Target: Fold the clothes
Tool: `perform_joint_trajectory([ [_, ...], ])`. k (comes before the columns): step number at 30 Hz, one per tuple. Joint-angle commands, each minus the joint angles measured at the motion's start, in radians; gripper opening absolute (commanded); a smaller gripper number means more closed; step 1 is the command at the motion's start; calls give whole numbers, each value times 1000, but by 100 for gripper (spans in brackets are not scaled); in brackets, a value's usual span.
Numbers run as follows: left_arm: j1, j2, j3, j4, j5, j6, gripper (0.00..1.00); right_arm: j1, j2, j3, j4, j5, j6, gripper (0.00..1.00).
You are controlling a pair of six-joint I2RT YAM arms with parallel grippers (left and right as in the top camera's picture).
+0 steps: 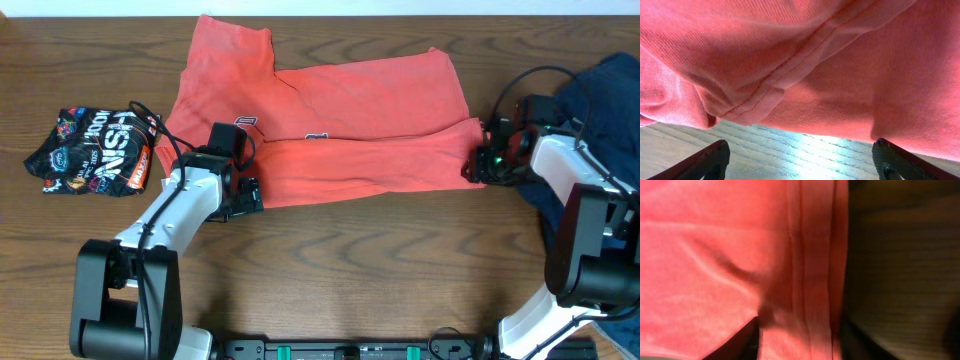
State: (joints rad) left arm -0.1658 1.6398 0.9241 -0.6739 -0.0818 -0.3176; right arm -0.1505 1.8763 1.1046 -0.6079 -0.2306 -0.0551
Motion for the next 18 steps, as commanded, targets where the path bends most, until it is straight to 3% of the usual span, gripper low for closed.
perform_joint_trajectory([
  [1, 4, -48, 3, -7, -5, -3, 93, 23, -9, -38, 28, 3, 40, 30],
  [2, 4, -65, 3, -10, -5, -3, 94, 26, -9, -42, 29, 3, 40, 12],
  [3, 4, -82, 3, -15, -5, -3, 94, 27, -9, -43, 25, 6, 40, 3],
  [4, 4, -101, 3, -20, -5, -3, 94, 27, -9, -43, 16, 18, 40, 1],
  [6, 4, -132, 3, -35, -5, -3, 95, 23, -13, -42, -17, 85, 70, 1],
  [12, 4, -196, 3, -105, -6, -56, 97, -28, -37, -41, -159, 518, 340, 1],
  [18, 4, -192, -1, -113, -6, -111, 97, -75, -72, -41, -182, 601, 369, 1],
])
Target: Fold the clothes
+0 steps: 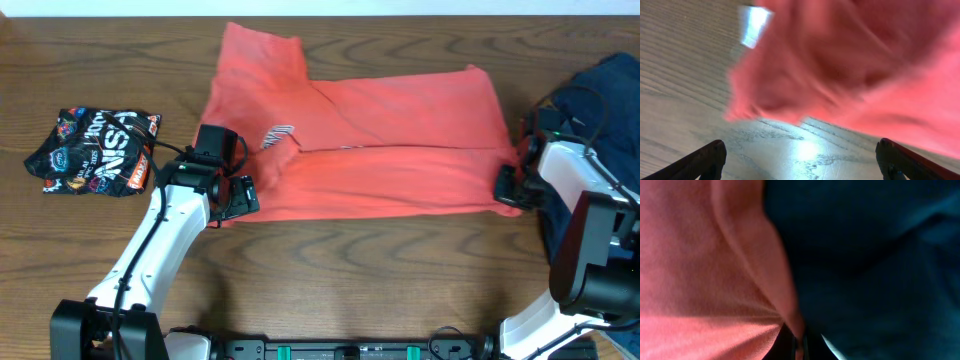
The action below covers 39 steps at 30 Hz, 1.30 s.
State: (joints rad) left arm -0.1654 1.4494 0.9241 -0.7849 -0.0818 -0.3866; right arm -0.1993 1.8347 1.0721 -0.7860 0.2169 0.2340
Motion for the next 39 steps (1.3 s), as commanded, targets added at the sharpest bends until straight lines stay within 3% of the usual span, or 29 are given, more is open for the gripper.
perform_joint_trajectory([
  [1, 3, 1, -2, 4, -5, -42, 97, -34, -35, -9, -3, 152, 96, 1],
  [8, 3, 51, -29, 37, -6, -42, 87, -44, -42, -9, 31, 78, 60, 1],
  [13, 3, 81, -44, 34, -8, -42, 51, -45, -42, -9, 31, 78, 60, 1],
  [15, 4, 80, -45, 33, -33, -46, 50, -45, -42, -9, 31, 78, 61, 1],
  [17, 10, 81, -47, 34, -64, -61, 59, -45, -42, -9, 31, 78, 60, 1],
  [23, 58, 85, -95, 69, -68, -61, 59, -45, -42, -9, 30, 70, 60, 1],
  [29, 86, 85, -155, 200, 60, 3, 58, -45, -42, -9, 30, 66, 61, 1],
  [32, 86, 85, -156, 220, 82, 27, 37, -45, -42, -9, 30, 66, 60, 1],
  [34, 92, 85, -156, 219, 79, 39, 6, -45, -42, -9, 29, 67, 60, 1],
  [36, 98, 84, -156, 219, 50, 70, 6, -45, -42, -9, 28, 67, 60, 1],
  [39, 123, 80, -141, 195, -119, 107, 6, -45, -42, -9, 27, 67, 60, 1],
])
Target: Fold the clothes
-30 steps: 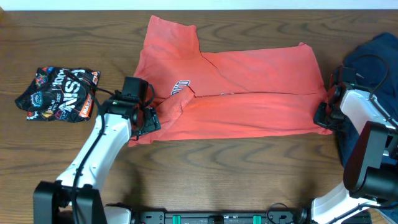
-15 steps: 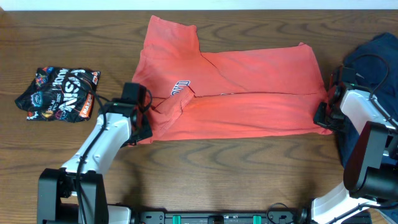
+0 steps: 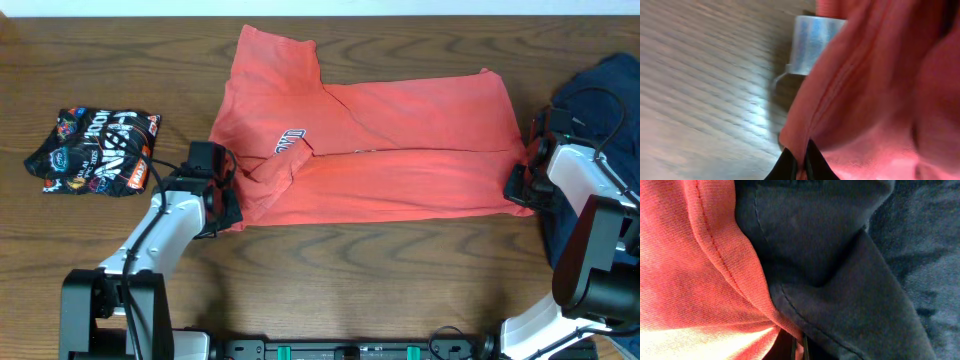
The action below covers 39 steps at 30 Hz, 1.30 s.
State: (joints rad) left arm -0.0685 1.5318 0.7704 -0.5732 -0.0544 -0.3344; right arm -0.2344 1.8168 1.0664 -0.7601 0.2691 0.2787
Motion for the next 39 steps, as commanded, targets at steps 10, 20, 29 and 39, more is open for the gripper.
perform_joint_trajectory([
  [10, 118, -36, 39, -56, -302, 51, 6, -24, -24, -3, -16, 15, 16, 1],
  [20, 118, -38, 39, -346, -370, -194, 10, -43, -24, -3, -197, 14, 66, 1],
  [29, 118, -56, 94, -320, -326, -161, 86, -43, -47, 2, -185, -41, 65, 8],
  [39, 118, -147, 163, -293, 40, -86, 78, -43, -48, 2, -166, -53, 64, 11],
])
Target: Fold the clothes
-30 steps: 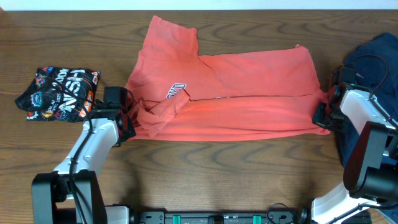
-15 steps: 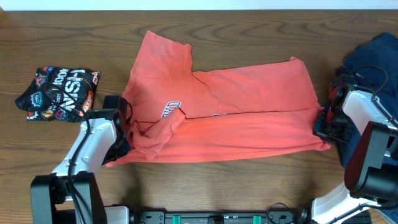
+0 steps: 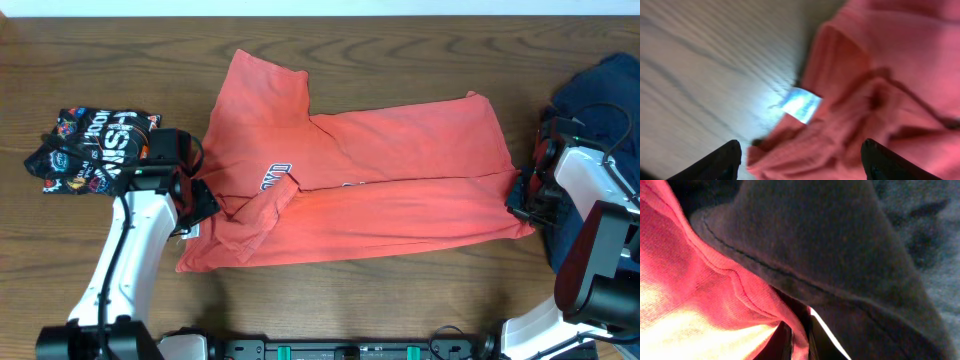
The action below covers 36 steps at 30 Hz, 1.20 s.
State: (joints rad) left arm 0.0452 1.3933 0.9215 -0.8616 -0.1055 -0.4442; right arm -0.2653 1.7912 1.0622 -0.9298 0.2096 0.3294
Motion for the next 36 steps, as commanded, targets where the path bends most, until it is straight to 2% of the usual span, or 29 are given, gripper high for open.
perform_joint_trajectory([
  [1, 4, -9, 11, -5, 92, 24, 78, -12, -22, 6, 5, 6, 14, 10],
  [7, 2, -7, -18, -54, 295, 18, 72, -12, -22, 6, 6, 6, 14, 11],
  [11, -1, -7, -91, -49, 322, -85, 73, -12, -22, 6, 10, 6, 14, 11],
  [14, -10, -7, -159, 11, 395, -81, 70, -12, -22, 6, 10, 3, 14, 11],
  [18, -39, -7, -235, 111, 412, -79, 70, -12, -22, 6, 10, -1, 14, 11],
  [22, -72, -7, -261, 172, 412, -58, 63, -12, -22, 6, 10, -1, 14, 11],
  [27, -82, -8, -261, 202, 412, -55, 36, -12, -22, 6, 9, -1, 14, 11],
  [31, -82, -9, -261, 206, 412, -55, 6, -12, -22, 6, 9, -1, 14, 11],
  [33, -82, -12, -255, 206, 431, -51, 6, -12, -22, 6, 10, -1, 14, 11],
  [36, -77, -31, -215, 234, 577, -19, 6, -12, -22, 6, 10, -1, 14, 11],
])
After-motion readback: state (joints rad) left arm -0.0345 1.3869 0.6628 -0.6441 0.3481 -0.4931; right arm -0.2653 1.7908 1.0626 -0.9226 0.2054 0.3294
